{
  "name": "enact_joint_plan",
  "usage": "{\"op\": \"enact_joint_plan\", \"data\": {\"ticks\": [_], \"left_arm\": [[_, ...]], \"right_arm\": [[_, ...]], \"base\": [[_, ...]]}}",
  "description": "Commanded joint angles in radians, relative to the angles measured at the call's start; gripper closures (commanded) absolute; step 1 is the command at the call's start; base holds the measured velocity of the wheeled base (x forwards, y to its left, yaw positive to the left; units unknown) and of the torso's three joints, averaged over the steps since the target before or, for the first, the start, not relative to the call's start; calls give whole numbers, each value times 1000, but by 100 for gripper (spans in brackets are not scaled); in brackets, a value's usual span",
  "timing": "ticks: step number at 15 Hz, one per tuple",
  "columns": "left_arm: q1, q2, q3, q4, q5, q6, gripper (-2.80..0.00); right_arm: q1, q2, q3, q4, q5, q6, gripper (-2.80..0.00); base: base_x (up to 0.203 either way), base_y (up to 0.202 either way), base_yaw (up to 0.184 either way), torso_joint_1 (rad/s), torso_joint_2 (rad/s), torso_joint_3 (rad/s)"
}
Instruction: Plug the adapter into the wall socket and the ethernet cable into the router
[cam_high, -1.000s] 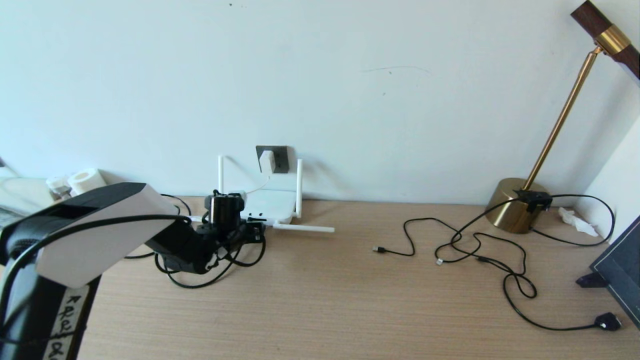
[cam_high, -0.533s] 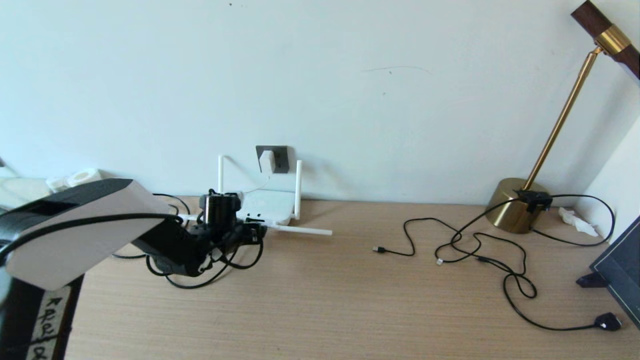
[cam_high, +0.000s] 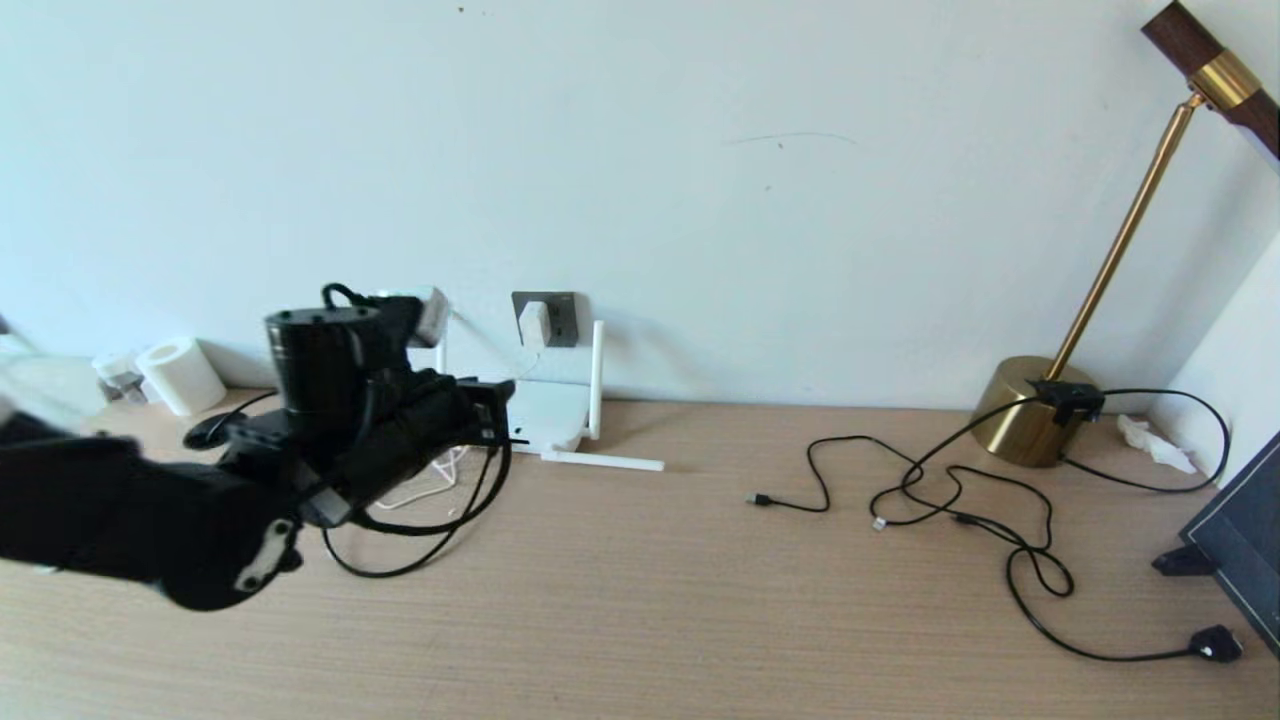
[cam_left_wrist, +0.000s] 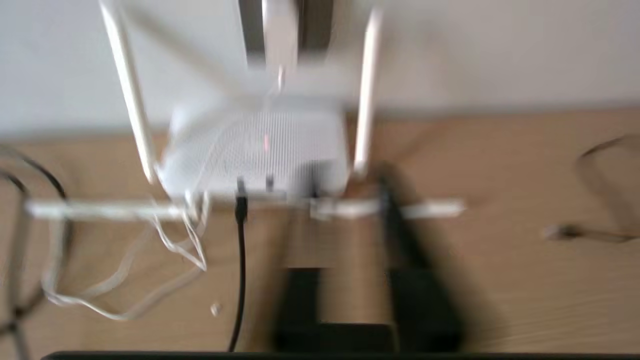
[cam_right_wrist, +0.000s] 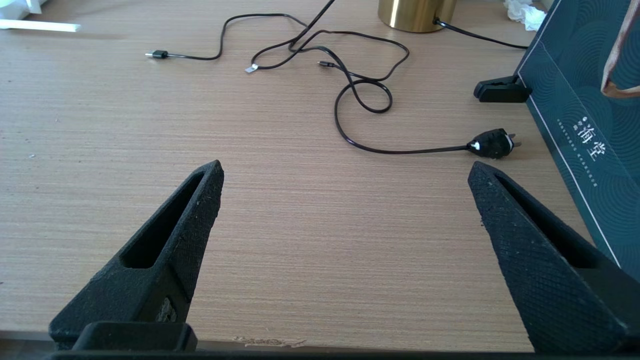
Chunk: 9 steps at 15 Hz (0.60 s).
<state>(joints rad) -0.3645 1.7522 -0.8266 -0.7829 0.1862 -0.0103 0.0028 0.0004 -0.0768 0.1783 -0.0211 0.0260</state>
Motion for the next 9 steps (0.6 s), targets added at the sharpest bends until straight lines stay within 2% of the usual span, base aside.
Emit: {"op": "enact_joint_plan", "data": {"ticks": [1,2,4,6,8,9], "left_arm": [[-21,-360,74,-1,12,18,0],[-13,-469,106,1,45,27,0],[34,-688,230,21,166,35,0],[182,-927,475,56,220,42,0],[259,-1155,672,108,166,69,0],[278,-1276,719,202,100,77,0]], "right_arm": [[0,0,0,1,0,0,-280],[0,0,0,1,0,0,-280],[0,0,0,1,0,0,-280],[0,0,0,1,0,0,-280],[0,0,0,1,0,0,-280],[0,0,0,1,0,0,-280]], "base": [[0,0,0,0,0,0],[0,0,0,0,0,0],[0,0,0,0,0,0],[0,0,0,0,0,0],[0,0,0,0,0,0],[0,0,0,0,0,0]]}}
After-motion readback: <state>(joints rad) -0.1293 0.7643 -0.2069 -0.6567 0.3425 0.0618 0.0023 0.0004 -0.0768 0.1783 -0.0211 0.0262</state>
